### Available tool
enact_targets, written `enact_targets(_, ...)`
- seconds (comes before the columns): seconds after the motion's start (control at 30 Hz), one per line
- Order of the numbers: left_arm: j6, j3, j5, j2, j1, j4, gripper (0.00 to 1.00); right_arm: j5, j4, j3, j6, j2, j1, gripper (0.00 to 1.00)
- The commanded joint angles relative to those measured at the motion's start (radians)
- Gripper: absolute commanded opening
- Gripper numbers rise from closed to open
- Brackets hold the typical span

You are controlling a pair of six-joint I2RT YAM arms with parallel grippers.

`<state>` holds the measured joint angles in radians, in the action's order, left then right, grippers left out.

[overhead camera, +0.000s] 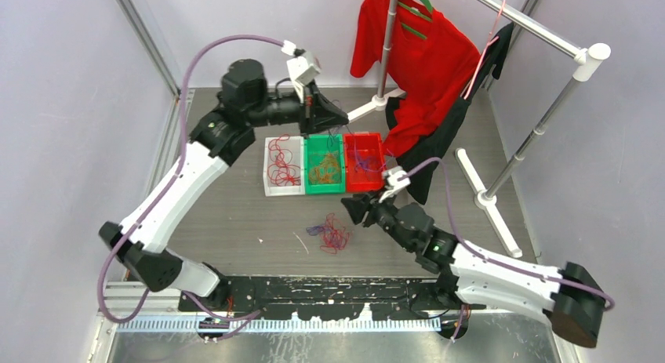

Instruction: Untangle the cables

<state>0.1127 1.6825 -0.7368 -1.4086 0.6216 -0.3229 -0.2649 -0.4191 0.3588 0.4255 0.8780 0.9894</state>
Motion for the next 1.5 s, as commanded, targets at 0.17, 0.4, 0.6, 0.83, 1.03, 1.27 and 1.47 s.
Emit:
enact_targets(0.17,-0.058,0.106,-0.056,-0.239,0.051,-0.002,0.0,-0.426,0.396,-0.017,0.076,-0.318,0.002,0.39)
enact_targets(0.4,-0.088,0.171,-0.029,-0.377,0.057,-0.011,0.0,-0.51,0.546,-0.043,0.125,-0.45,0.003,0.38)
enact_targets(0.6,-0.155,0.222,-0.003,-0.487,0.057,-0.06,0.0,-0.561,0.582,-0.051,0.135,-0.525,0.002,0.36)
enact_targets(0.83,-0.226,0.239,0.048,-0.559,0.056,-0.069,0.0,-0.593,0.628,-0.054,0.168,-0.551,0.003,0.33)
enact_targets(1.03,-0.31,0.213,0.171,-0.594,0.056,-0.08,0.0,-0.6,0.624,-0.061,0.193,-0.546,0.002,0.33)
enact_targets(1.27,-0.484,0.191,0.323,-0.642,0.059,-0.086,0.0,-0.6,0.61,-0.054,0.194,-0.539,0.002,0.32)
enact_targets(1.47,-0.535,0.169,0.358,-0.68,0.079,-0.03,0.0,-0.59,0.587,-0.056,0.186,-0.52,0.002,0.32)
